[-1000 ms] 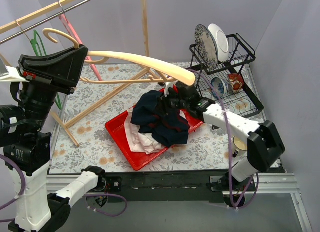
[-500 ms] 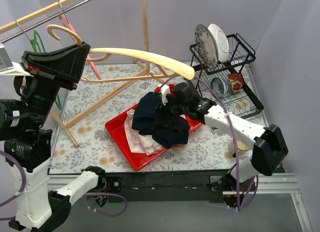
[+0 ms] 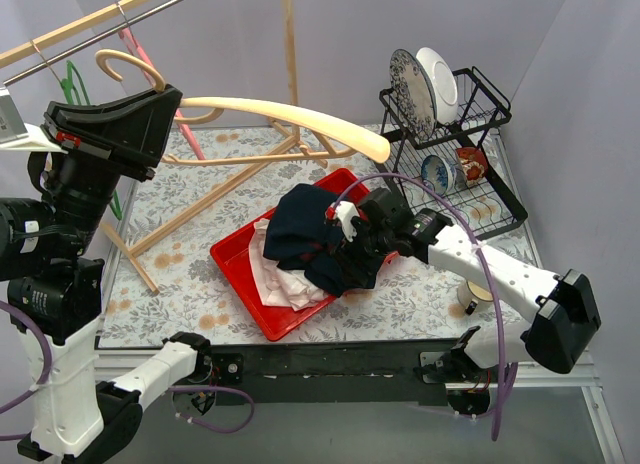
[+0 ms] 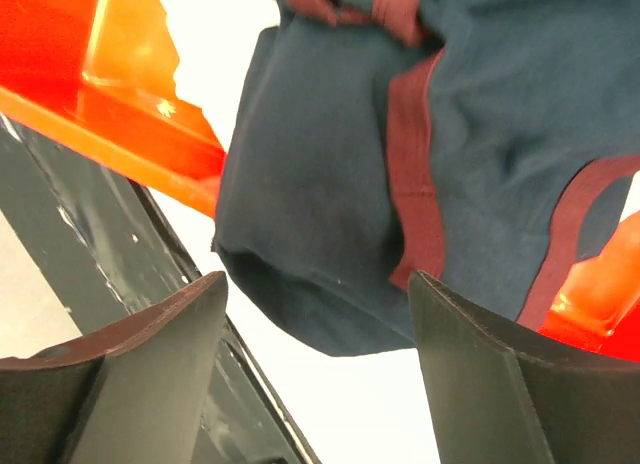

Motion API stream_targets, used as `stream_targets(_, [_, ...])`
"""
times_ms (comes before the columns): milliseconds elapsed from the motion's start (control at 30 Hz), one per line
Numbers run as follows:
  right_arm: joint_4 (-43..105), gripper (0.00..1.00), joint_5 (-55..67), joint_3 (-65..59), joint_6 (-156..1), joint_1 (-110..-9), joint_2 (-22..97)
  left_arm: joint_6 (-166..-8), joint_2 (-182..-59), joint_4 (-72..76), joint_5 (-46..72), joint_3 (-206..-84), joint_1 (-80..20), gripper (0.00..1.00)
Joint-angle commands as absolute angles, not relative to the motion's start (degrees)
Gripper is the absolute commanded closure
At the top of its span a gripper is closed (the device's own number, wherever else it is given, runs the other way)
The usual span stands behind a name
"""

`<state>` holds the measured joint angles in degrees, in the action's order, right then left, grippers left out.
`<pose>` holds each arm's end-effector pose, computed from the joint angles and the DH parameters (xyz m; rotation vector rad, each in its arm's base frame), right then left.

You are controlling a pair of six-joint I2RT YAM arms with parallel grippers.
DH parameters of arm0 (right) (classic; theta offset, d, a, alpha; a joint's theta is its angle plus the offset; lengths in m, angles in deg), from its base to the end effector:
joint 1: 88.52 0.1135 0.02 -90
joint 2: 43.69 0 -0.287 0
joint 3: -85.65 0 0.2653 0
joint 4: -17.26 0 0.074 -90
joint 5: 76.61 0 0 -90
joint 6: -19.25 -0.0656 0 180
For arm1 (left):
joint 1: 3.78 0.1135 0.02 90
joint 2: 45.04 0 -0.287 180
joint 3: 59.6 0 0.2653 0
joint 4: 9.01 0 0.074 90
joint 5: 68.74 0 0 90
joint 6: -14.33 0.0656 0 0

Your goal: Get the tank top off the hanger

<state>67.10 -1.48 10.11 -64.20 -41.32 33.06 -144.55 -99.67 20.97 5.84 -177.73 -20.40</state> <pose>0.1954 0.2358 0.2804 -1.2441 2.1973 0.6185 0.0781 -0.0415 0.6607 -0.2329 1.0975 -1.4831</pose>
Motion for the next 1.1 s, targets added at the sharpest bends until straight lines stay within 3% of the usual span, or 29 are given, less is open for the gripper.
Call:
stream_targets(0, [68.3, 0.22, -0.1, 11.0, -63.1, -40.8, 34.3, -145.4, -99.4, 19.6, 6.4, -177.6, -20.2, 1.0])
stream_targets(133, [66.1, 0.27, 7.5, 11.2, -63.6, -40.7, 36.8, -145.6, -100.1, 19.7, 6.0, -178.9, -20.2, 1.0])
stream_targets(167, [65.0, 0.45, 9.3, 10.6, -63.6, -40.7, 37.0, -145.7, -100.1, 19.7, 6.0, -178.9, -20.3, 1.0])
stream_targets(267, [60.9, 0.83, 18.5, 10.1, -63.8, -40.7, 36.2, -146.0, -100.1, 19.6, 5.7, -179.1, -20.2, 1.0])
stream_targets(400, [52.1, 0.99, 24.6, 13.9, -63.0, -41.1, 33.6, -146.2, -100.1, 19.5, 5.7, -179.2, -20.2, 1.0])
stream_targets(667, [33.7, 0.99, 27.2, 26.3, -70.3, -41.7, 33.2, -147.1, -100.2, 19.0, 4.8, -178.1, -20.2, 1.0])
stream_targets(833, [26.1, 0.89, 26.0, 32.2, -78.6, -41.7, 33.5, -146.6, -99.9, 19.1, 5.0, -177.1, -20.3, 1.0])
stream_targets(933, [27.0, 0.73, 26.0, 30.0, -77.5, -41.9, 31.3, -145.8, -99.7, 19.8, 5.4, -177.3, -20.2, 1.0])
stream_targets(967, [30.0, 0.57, 26.0, 28.5, -77.3, -42.5, 30.4, -145.3, -99.9, 20.4, 5.4, -177.5, -20.2, 1.0])
stream_targets(1033, [35.6, 0.38, 25.2, 23.1, -76.2, -42.9, 29.1, -144.6, -100.3, 21.1, 5.2, -178.0, -20.2, 1.0])
stream_targets(1067, [39.5, 0.34, 24.6, 21.4, -75.8, -43.0, 27.3, -144.1, -100.4, 22.2, 5.3, -177.9, -20.2, 1.0])
